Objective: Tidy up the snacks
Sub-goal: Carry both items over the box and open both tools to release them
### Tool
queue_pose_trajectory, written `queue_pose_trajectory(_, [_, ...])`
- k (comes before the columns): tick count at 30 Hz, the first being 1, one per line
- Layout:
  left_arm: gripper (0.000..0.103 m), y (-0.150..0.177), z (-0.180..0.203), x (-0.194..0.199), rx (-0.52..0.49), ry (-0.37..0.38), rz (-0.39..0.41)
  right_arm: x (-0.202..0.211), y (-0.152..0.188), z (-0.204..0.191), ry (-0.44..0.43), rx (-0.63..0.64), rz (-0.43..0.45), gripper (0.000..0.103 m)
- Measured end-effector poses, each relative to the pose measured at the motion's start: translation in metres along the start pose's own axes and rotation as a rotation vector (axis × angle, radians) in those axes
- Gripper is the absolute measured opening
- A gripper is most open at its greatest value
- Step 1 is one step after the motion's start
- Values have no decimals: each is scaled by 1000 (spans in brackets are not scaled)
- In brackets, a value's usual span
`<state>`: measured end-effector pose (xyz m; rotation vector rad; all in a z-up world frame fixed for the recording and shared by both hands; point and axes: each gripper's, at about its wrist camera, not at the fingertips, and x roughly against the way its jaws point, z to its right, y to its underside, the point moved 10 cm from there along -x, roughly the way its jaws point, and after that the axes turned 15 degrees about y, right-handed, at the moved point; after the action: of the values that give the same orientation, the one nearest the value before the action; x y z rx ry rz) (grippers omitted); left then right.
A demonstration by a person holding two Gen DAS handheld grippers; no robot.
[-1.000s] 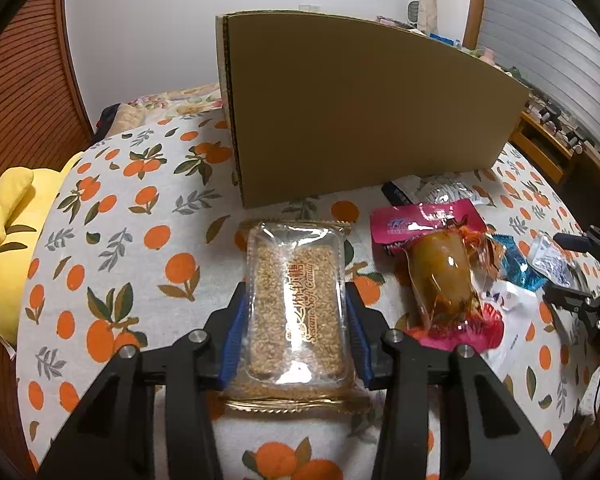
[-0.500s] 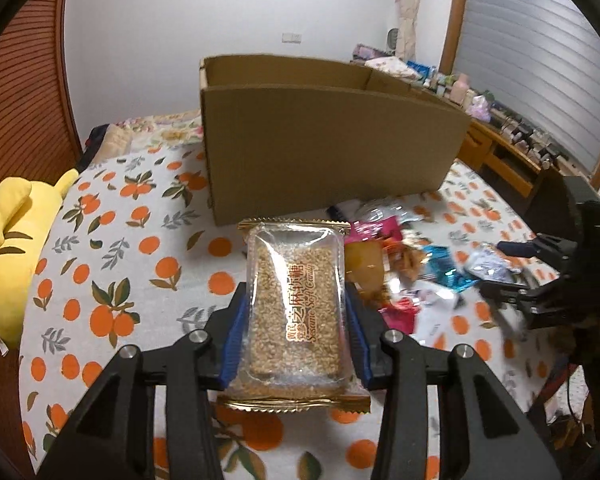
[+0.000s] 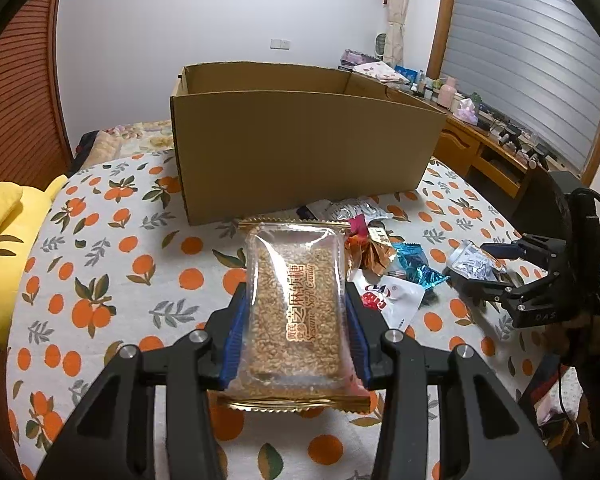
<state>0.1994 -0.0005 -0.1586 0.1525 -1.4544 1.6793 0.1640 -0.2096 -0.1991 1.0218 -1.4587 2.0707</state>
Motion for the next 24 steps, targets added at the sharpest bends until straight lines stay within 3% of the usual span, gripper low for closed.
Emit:
queue_pose_trajectory(12, [43, -9, 2, 8, -4, -2, 32, 15, -10, 4, -16, -33, 51, 82])
queue_pose_trajectory(24, [43, -49, 7, 30, -39, -3, 90, 38, -39, 4, -31, -55, 132, 82])
